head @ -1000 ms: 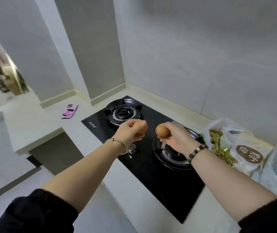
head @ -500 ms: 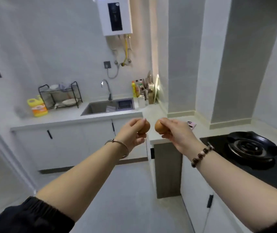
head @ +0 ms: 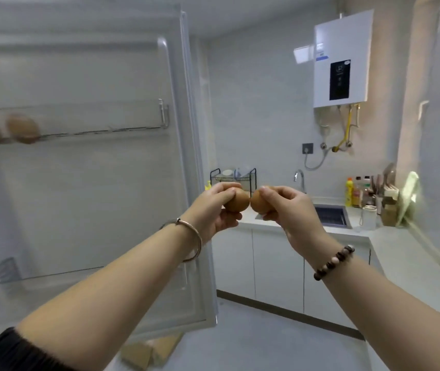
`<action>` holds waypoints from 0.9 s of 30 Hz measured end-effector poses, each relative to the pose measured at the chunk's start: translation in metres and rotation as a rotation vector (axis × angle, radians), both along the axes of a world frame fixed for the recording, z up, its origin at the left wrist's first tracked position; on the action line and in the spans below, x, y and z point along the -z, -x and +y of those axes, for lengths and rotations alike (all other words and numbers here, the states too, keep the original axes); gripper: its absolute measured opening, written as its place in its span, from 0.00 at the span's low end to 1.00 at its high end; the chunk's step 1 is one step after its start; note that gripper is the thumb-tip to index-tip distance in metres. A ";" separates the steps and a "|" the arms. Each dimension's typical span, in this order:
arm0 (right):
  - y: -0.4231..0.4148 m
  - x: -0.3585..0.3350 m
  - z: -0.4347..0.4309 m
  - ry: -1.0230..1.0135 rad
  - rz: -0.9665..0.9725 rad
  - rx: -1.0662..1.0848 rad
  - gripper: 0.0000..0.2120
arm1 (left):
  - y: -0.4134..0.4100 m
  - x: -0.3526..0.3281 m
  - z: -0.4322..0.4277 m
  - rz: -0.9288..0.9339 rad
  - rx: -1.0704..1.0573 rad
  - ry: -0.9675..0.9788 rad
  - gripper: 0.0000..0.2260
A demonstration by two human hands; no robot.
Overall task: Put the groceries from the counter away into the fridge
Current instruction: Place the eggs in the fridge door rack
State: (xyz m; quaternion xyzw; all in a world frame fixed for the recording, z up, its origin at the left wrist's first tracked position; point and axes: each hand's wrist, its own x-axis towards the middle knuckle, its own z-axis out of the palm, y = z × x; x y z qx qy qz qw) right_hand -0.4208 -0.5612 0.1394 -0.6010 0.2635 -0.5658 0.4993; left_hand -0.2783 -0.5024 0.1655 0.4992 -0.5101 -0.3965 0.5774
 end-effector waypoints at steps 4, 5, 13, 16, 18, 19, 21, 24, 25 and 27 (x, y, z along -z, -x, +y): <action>-0.034 -0.026 -0.005 0.050 -0.089 -0.096 0.05 | -0.022 -0.031 0.015 -0.110 -0.111 0.083 0.08; -0.041 -0.032 -0.007 0.066 -0.101 -0.122 0.05 | -0.026 -0.038 0.018 -0.139 -0.135 0.101 0.08; -0.078 -0.094 -0.005 0.340 -0.164 -0.180 0.06 | -0.053 -0.095 0.041 -0.522 -0.428 0.364 0.09; -0.086 -0.123 0.004 0.499 -0.205 -0.166 0.04 | -0.060 -0.120 0.051 -0.639 -0.516 0.530 0.10; -0.093 -0.140 0.010 0.581 -0.234 -0.158 0.03 | -0.069 -0.136 0.057 -0.689 -0.539 0.601 0.10; -0.099 -0.148 0.012 0.610 -0.243 -0.151 0.03 | -0.074 -0.144 0.060 -0.713 -0.550 0.629 0.10; -0.111 -0.163 0.015 0.678 -0.220 -0.095 0.07 | -0.085 -0.158 0.066 -0.762 -0.579 0.672 0.11; -0.131 -0.182 0.021 0.796 -0.150 0.027 0.15 | -0.105 -0.175 0.076 -0.827 -0.603 0.691 0.11; -0.138 -0.189 0.023 0.819 -0.133 0.054 0.16 | -0.114 -0.181 0.079 -0.852 -0.614 0.691 0.12; -0.155 -0.202 0.028 0.835 -0.085 0.112 0.17 | -0.136 -0.193 0.085 -0.897 -0.641 0.685 0.13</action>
